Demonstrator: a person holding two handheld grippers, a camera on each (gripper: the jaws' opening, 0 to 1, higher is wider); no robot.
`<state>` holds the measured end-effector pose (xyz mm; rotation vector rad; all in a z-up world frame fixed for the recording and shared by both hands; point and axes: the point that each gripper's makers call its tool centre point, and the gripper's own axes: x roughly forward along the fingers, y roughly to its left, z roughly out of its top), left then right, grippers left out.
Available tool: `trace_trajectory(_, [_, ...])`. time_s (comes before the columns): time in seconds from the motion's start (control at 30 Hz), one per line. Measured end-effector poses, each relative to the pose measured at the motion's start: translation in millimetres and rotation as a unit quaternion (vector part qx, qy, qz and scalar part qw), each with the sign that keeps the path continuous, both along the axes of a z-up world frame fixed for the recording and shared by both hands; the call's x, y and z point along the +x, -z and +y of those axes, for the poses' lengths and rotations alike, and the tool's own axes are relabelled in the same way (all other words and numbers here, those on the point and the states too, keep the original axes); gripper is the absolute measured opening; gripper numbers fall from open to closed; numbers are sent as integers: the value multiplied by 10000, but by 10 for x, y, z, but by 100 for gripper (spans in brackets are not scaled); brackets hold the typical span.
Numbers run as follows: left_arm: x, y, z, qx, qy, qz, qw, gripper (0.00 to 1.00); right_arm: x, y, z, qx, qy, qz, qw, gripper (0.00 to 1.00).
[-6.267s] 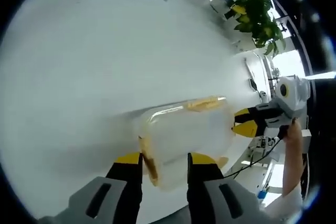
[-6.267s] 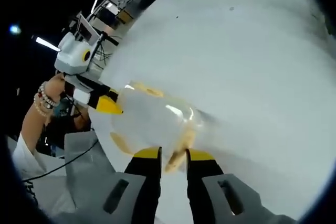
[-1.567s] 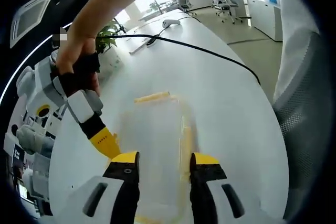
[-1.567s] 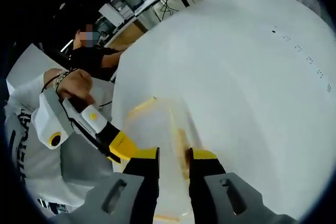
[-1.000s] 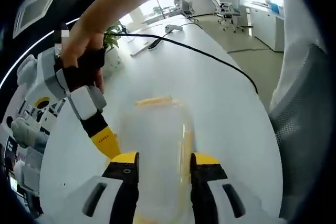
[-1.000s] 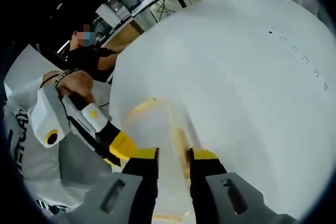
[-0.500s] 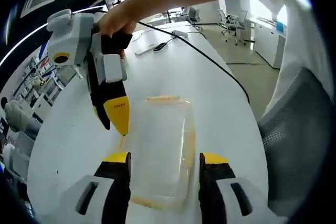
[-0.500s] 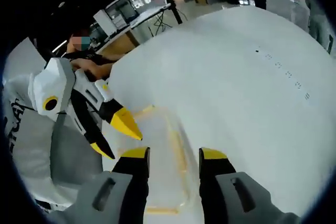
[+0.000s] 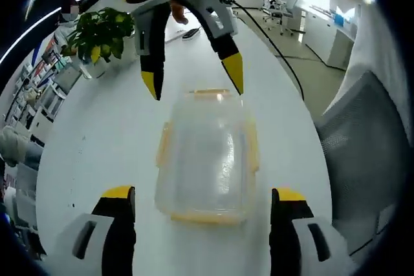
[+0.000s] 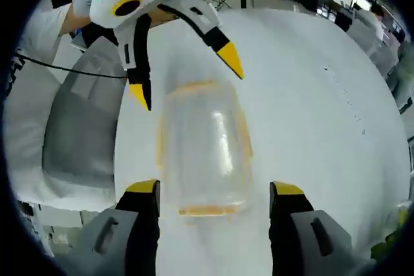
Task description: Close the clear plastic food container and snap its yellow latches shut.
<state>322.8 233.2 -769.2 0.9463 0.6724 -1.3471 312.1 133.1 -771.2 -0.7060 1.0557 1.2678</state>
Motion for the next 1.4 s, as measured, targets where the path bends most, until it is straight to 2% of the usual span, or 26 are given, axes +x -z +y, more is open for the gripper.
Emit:
trace_trajectory(0.07, [3,38,-5,126,123,38,9998,88,-26,38,3,-47,-32,-13,10000,70])
trace_trajectory(0.2, [-36,110,-45,181,166,326,9992,89,-64,87,17,-173,-175,-82,9997,71])
trace_trajectory(0.37, [-7,262,-10,497,198,405,9977,95,-56,148,-2,-556,-537,-392,9962,77])
trace_trajectory(0.43, [5,308,-1,554,220,412,9974,96,-71,187,-3,-649,-609,-417,9952,78])
trace_trajectory(0.53, [14,338,13,584,227,434,9971,94,-79,238,-3,-709,-676,-427,9943,77])
trace_trajectory(0.6, [-9,361,27,621,212,528,9964,88,-81,274,-13,-753,-696,-397,9939,71])
trace_trajectory(0.63, [-30,369,28,630,253,554,9962,85,-34,279,-21,-786,-731,-520,9929,70])
trace_trajectory(0.67, [-43,378,33,648,287,569,9959,82,-52,275,-20,-757,-716,-431,9936,70])
trace_trajectory(0.77, [-37,393,46,696,333,508,9957,78,-59,270,-10,-696,-768,-413,9938,70])
trace_trajectory(1.07, [-68,403,77,628,218,673,9955,79,-94,267,25,-739,-871,-427,9925,69])
trace_trajectory(1.27, [-120,426,227,654,120,818,9944,80,-123,267,183,-742,-997,-442,9913,69])
trace_trajectory(1.4, [-158,445,396,645,-26,919,9937,81,-143,266,349,-700,-1077,-448,9907,69])
